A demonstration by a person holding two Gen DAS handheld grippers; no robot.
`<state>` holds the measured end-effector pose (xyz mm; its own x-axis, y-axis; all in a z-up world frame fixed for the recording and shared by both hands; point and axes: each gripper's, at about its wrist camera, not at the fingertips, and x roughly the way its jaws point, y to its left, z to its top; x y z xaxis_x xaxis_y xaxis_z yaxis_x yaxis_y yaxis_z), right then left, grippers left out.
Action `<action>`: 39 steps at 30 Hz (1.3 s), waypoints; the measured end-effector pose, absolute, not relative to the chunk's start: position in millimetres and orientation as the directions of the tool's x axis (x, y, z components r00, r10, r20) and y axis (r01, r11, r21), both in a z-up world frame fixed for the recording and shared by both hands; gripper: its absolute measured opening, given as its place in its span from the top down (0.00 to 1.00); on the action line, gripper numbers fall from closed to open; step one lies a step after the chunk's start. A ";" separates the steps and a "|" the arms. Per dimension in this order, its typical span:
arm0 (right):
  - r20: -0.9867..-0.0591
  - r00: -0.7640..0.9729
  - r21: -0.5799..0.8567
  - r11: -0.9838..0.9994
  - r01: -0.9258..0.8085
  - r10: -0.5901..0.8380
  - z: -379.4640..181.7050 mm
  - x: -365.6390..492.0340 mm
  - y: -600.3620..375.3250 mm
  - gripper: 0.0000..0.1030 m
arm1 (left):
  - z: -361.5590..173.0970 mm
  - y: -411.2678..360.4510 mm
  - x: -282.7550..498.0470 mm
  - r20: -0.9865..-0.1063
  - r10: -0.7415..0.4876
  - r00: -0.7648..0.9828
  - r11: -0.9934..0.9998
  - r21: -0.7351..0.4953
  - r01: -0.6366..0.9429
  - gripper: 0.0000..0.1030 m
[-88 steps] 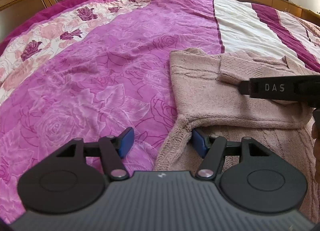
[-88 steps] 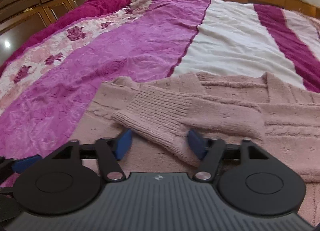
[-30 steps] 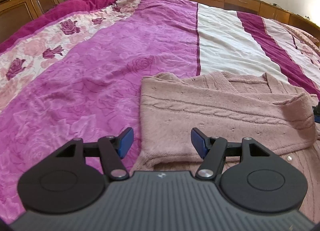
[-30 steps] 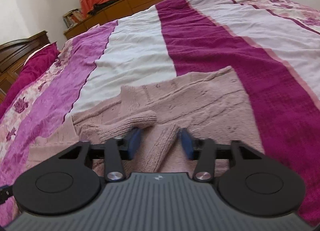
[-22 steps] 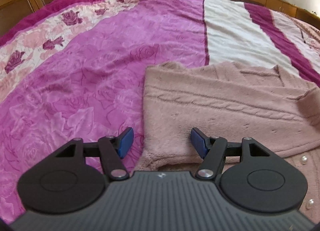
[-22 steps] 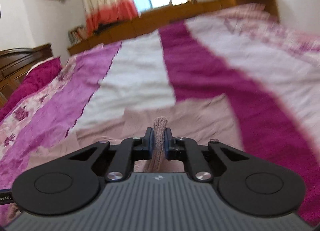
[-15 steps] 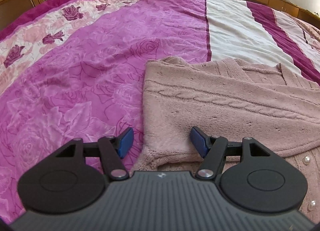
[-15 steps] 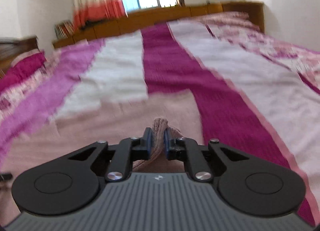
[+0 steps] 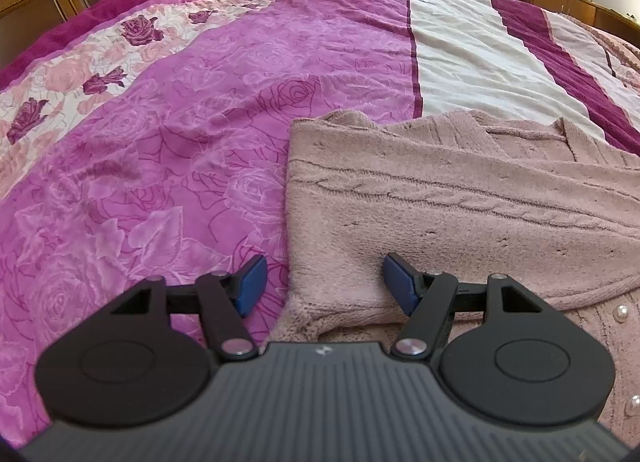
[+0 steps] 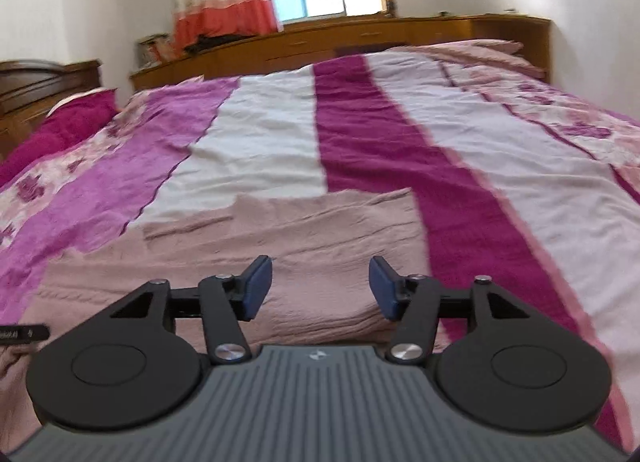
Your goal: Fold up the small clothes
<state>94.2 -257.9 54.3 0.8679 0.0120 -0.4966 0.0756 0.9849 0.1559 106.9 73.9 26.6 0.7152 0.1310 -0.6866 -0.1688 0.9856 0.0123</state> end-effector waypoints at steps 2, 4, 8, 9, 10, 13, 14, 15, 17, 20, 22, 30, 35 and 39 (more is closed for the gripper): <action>-0.538 0.843 0.138 0.988 0.070 0.015 43.2 101.6 -255.1 0.37 | 25.7 75.0 107.6 -0.686 0.128 0.716 0.986 0.012 -0.166 0.32; -0.595 0.804 0.119 0.990 0.077 0.009 29.1 111.5 -254.9 0.36 | 25.8 75.5 108.1 -0.688 0.125 0.715 0.987 0.010 -0.163 0.32; -0.585 0.811 0.123 0.989 0.077 0.009 31.8 107.7 -253.2 0.35 | 30.5 75.3 104.2 -0.690 0.129 0.712 0.987 0.023 -0.157 0.32; -0.584 0.812 0.131 0.988 0.076 0.015 34.2 105.7 -253.0 0.34 | 32.3 75.0 101.7 -0.689 0.133 0.712 0.987 0.030 -0.156 0.33; -0.581 0.814 0.138 0.988 0.073 0.021 37.5 102.5 -253.0 0.33 | 34.1 74.7 99.1 -0.688 0.135 0.713 0.987 0.033 -0.156 0.34; -0.570 0.821 0.148 0.987 0.056 0.039 46.8 91.0 -252.4 0.32 | 40.4 74.7 88.1 -0.682 0.136 0.719 0.987 0.031 -0.158 0.34; -0.567 0.823 0.151 0.987 0.052 0.044 50.0 86.6 -252.5 0.32 | 42.6 74.7 84.7 -0.681 0.134 0.719 0.987 0.028 -0.158 0.34; -0.564 0.824 0.155 0.987 0.048 0.049 53.8 80.2 -252.3 0.31 | 45.2 74.6 80.9 -0.681 0.131 0.720 0.987 0.024 -0.158 0.34; -0.564 0.823 0.174 0.984 0.040 0.066 58.9 70.5 -252.4 0.30 | 49.9 73.9 74.6 -0.681 0.127 0.721 0.988 0.022 -0.152 0.34; -0.567 0.818 0.205 0.978 0.031 0.093 63.6 56.5 -252.3 0.30 | 57.0 72.2 63.6 -0.680 0.125 0.723 0.989 0.029 -0.144 0.34; -0.565 0.818 0.216 0.976 0.024 0.105 66.6 47.2 -251.3 0.29 | 60.9 71.5 55.1 -0.681 0.119 0.723 0.990 0.026 -0.139 0.34; -0.581 0.800 0.226 0.974 -0.017 0.149 72.2 8.4 -245.4 0.28 | 69.7 72.4 18.3 -0.691 0.097 0.716 0.992 0.007 -0.128 0.34; -0.596 0.786 0.219 0.975 -0.035 0.162 71.8 -12.9 -242.4 0.28 | 70.7 71.4 -2.6 -0.704 0.097 0.704 0.992 0.013 -0.124 0.34; -0.603 0.782 0.210 0.977 -0.036 0.158 70.4 -27.2 -240.5 0.28 | 69.8 69.6 -20.3 -0.702 0.099 0.705 0.992 0.013 -0.126 0.34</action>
